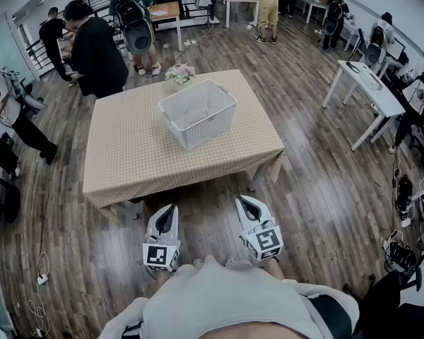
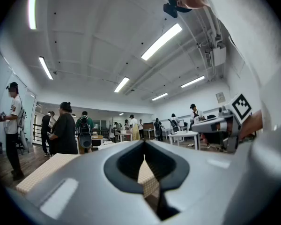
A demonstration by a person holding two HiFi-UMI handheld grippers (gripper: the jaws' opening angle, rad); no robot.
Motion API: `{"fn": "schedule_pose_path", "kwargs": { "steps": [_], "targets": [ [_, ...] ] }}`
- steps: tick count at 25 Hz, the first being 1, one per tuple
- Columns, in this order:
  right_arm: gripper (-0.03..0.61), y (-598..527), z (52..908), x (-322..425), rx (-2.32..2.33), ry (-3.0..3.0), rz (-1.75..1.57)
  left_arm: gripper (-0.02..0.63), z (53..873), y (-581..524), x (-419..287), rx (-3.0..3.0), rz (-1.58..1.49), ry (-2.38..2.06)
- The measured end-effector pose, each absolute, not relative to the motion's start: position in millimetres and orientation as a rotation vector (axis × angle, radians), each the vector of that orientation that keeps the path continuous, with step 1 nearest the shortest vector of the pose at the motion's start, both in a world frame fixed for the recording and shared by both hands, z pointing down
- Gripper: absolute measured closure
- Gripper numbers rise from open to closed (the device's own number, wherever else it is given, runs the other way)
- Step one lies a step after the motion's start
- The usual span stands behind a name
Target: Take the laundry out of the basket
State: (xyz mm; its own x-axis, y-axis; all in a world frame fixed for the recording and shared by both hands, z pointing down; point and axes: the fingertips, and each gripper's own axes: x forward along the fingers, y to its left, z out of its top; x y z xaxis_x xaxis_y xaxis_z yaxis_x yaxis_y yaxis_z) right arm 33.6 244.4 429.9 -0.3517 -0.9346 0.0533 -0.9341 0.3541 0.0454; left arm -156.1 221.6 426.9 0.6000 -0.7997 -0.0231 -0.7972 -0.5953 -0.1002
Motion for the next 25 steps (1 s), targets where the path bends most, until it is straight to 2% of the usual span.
{"fn": "schedule_pose_path", "kwargs": {
  "steps": [25],
  "targets": [
    [0.58,252,430,42,1.687,-2.629,0.036,0.603,422,235,-140,-2.704,-0.05,1.395]
  ]
}}
